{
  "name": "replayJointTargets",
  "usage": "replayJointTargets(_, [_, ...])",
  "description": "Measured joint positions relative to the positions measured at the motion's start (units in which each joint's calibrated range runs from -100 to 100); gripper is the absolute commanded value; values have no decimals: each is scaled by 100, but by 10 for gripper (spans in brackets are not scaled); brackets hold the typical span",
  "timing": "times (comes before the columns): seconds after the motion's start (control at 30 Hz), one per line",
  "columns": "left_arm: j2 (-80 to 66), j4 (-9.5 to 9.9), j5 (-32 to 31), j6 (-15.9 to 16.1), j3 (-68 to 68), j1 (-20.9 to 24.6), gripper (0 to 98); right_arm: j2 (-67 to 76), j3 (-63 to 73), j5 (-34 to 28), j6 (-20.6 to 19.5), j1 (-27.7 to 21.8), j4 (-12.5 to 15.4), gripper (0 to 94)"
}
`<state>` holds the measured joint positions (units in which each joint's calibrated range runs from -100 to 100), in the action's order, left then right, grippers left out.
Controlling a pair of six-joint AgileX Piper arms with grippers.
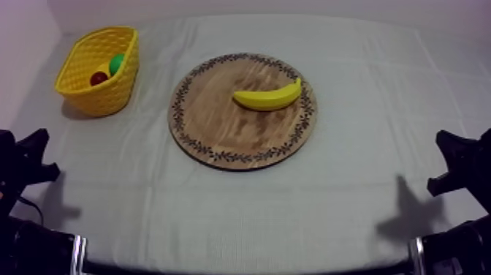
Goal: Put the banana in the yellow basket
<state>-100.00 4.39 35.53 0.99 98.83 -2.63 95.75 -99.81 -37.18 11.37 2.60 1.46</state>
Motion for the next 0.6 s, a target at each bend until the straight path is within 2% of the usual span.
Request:
replayJointTargets(0.1, [0, -81, -138, -49, 93, -15, 1, 0, 0, 0, -3, 0, 0, 3])
replayJointTargets(0.2, [0, -122, -383, -250, 106, -15, 1, 0, 0, 0, -3, 0, 0, 3])
replayJointTargets(0.37, [0, -228, -362, -856, 112, -71, 1, 0, 0, 0, -3, 0, 0, 3])
replayJointTargets(0.43, [0, -240, -373, -1002, 112, -79, 1, 0, 0, 0, -3, 0, 0, 3])
replayJointTargets(0.6, [47, -324, -359, -1094, 11, -192, 0, 0, 0, 0, -6, 0, 0, 3])
